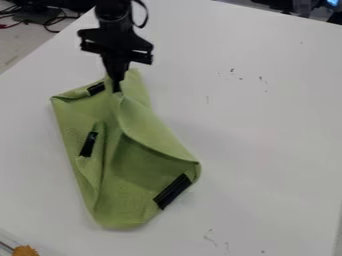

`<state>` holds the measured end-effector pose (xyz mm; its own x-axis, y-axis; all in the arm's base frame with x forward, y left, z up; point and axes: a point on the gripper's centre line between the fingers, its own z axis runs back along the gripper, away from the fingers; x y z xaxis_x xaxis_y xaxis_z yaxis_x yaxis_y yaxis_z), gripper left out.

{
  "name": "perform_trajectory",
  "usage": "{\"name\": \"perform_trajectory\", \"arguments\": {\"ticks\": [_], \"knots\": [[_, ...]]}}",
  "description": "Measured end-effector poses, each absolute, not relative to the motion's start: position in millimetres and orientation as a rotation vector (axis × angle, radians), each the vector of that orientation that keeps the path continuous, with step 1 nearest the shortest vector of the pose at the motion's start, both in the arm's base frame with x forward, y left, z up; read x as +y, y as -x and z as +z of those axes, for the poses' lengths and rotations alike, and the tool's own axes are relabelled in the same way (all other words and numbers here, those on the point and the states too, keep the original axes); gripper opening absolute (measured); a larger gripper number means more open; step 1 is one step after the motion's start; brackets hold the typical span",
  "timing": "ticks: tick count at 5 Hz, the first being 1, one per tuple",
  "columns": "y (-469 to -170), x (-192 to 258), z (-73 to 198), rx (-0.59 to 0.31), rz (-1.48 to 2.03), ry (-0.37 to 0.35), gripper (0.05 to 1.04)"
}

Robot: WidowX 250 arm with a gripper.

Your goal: Fold the cloth from top right to bottom left

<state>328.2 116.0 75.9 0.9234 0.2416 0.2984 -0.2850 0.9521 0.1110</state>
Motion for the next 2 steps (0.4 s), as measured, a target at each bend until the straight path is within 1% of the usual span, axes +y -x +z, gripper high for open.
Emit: {"name": "perform_trajectory", "arguments": {"ticks": [1, 2], "knots": [[-291.6, 133.2, 54.6, -0.265, 0.396, -0.116, 0.054], [-268.4, 135.2, 32.3, -0.263, 0.475, -0.053, 0.054]]}}
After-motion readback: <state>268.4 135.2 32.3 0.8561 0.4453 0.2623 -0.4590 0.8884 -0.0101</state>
